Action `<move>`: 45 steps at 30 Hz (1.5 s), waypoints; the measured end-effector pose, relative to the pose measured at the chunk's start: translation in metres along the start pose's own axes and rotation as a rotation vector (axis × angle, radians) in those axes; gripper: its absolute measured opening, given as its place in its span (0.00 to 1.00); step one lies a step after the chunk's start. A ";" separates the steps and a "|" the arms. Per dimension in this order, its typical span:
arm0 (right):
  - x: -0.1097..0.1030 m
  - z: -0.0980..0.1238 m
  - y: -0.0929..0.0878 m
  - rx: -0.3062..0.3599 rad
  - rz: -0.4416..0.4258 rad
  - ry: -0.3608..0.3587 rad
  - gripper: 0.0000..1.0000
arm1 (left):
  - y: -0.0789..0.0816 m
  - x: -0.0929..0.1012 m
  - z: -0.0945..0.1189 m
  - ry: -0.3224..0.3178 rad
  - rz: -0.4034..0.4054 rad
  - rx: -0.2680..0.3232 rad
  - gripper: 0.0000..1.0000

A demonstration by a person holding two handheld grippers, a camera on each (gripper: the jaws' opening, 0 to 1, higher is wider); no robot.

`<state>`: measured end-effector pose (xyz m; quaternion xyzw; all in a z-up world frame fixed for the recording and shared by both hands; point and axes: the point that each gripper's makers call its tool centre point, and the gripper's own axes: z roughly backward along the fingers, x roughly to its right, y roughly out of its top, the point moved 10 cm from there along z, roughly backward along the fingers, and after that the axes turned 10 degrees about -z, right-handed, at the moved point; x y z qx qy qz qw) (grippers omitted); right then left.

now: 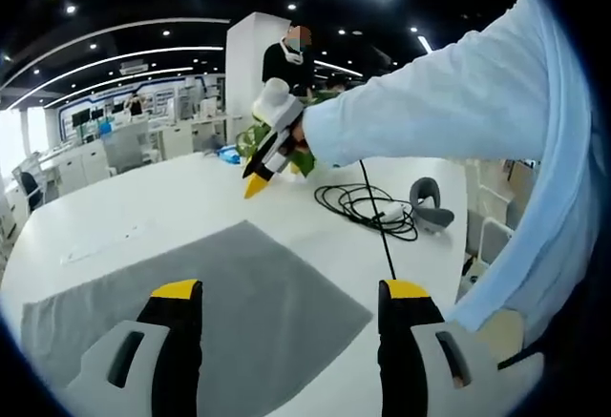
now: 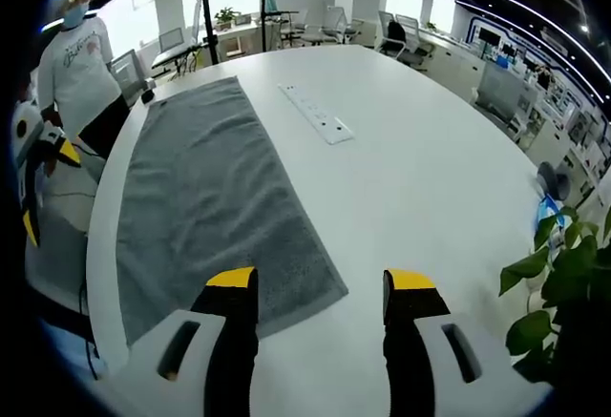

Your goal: Fold the towel on the table until its edges align and the towel forms a compact rectangular stack.

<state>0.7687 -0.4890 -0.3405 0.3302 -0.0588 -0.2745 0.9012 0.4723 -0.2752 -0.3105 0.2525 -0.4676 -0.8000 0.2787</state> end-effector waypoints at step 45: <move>0.000 -0.012 -0.016 -0.073 0.039 0.047 0.52 | -0.006 0.037 -0.090 -0.290 -0.327 -0.280 0.65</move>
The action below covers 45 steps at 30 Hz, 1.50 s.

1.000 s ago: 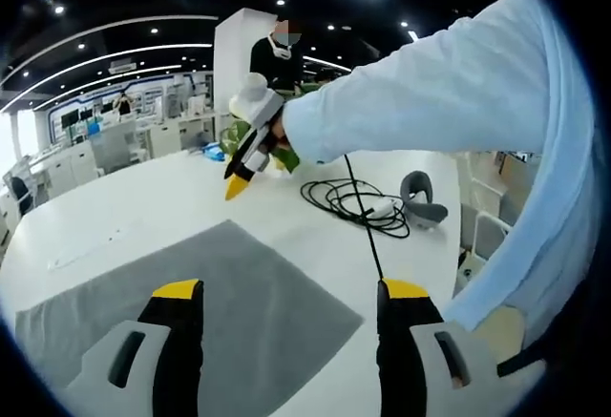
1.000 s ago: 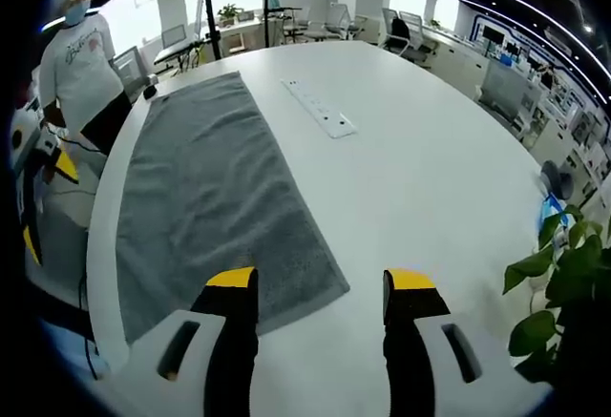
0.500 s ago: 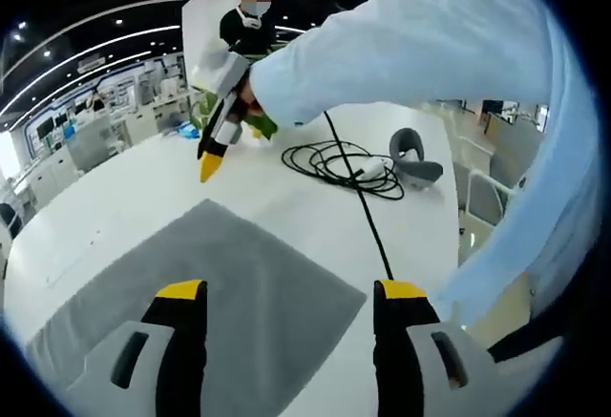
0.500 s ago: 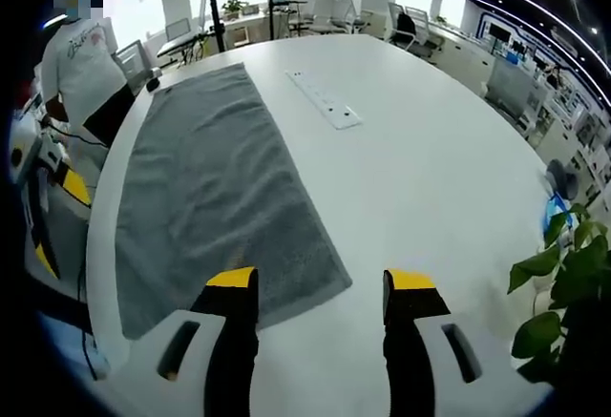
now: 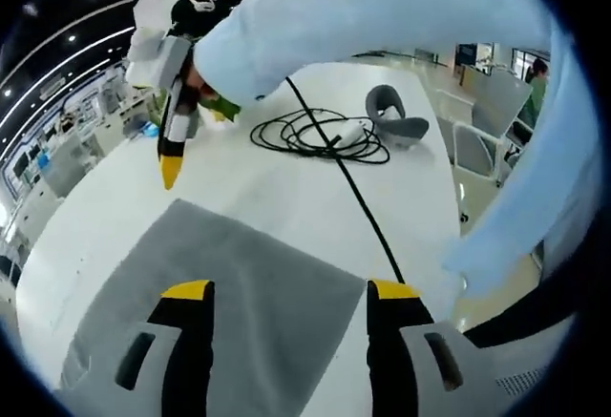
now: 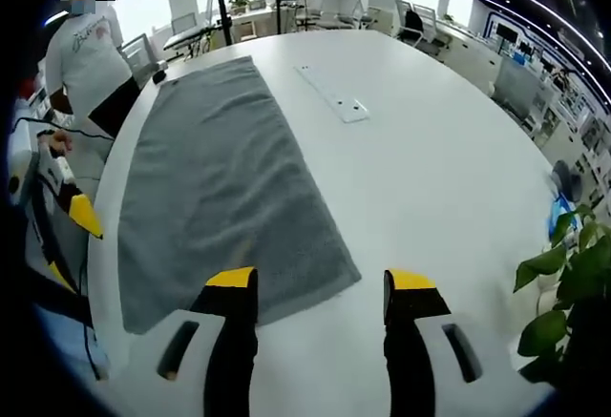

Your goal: Fold the towel on the table until its edges align and the towel forms a compact rectangular stack.

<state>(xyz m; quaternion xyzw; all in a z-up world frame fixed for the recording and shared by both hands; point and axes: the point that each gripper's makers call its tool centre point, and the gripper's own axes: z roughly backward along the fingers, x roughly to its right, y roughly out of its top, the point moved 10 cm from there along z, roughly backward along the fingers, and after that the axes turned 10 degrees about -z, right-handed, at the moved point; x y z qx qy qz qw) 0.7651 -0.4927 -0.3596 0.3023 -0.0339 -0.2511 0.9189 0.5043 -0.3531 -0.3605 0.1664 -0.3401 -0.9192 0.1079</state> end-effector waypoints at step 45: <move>0.007 -0.016 -0.013 -0.019 -0.015 0.023 0.53 | 0.021 0.032 -0.064 -0.287 -0.372 -0.166 0.38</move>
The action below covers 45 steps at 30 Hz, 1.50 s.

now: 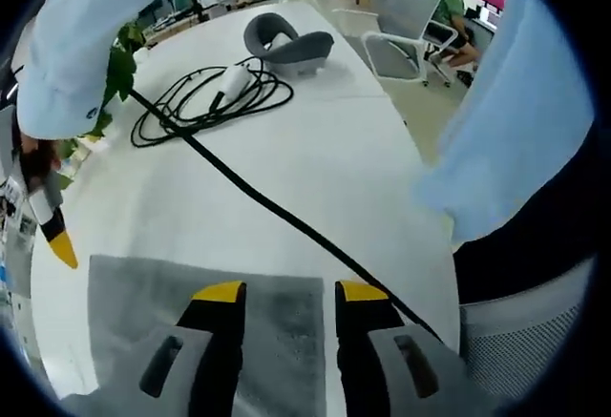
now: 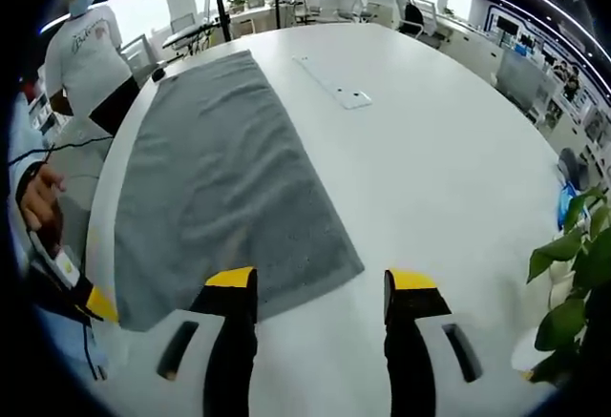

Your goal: Fold the towel on the table until its edges align and the towel forms a compact rectangular stack.

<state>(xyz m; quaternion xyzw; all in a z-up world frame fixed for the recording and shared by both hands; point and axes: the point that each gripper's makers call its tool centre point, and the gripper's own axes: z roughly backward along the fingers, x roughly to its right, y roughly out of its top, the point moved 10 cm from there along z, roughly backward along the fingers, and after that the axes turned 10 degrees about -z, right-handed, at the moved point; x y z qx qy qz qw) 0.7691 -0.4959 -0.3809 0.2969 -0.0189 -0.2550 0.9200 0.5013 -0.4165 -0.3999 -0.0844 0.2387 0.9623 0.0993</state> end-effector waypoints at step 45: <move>-0.001 -0.025 0.002 -0.062 0.044 0.021 0.52 | -0.001 0.010 -0.028 -0.087 -0.007 -0.034 0.30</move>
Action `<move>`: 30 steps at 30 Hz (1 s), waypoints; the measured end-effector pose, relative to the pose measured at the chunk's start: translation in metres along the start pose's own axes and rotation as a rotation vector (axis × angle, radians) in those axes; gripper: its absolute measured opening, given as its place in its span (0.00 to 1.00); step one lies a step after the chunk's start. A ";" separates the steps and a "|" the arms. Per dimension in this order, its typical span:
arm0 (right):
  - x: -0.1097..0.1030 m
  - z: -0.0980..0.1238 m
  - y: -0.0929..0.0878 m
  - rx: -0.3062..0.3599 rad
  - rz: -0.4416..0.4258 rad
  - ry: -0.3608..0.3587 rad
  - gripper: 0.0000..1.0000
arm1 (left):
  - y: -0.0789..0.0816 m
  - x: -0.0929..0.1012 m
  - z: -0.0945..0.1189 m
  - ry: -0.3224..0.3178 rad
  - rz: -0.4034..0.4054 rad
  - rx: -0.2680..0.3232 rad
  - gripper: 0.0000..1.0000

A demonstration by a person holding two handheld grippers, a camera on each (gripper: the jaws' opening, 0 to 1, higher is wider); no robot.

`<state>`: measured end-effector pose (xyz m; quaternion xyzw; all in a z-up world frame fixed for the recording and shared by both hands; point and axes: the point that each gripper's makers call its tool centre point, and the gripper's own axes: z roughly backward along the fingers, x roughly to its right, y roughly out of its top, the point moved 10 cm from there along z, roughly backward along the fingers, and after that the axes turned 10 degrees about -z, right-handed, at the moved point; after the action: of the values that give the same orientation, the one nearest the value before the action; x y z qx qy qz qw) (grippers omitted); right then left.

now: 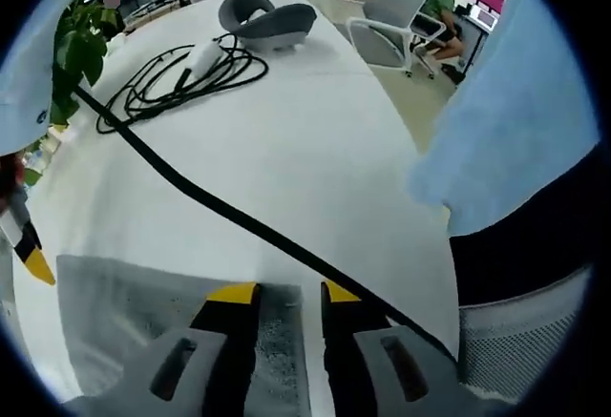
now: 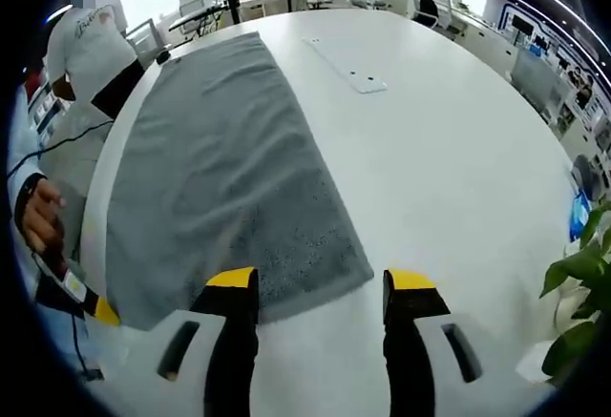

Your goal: Fold the towel on the table until its edges align and the towel forms a compact rectangular stack.

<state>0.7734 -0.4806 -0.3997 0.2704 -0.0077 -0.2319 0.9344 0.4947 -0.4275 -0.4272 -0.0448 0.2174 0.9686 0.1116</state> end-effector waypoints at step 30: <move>0.001 -0.020 0.003 -0.055 0.053 0.001 0.37 | -0.003 -0.006 0.000 0.011 0.019 0.013 0.08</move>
<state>0.7786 -0.4690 -0.4156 0.2442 -0.0078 -0.2070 0.9473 0.5012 -0.4257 -0.4277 -0.0472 0.2245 0.9680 0.1017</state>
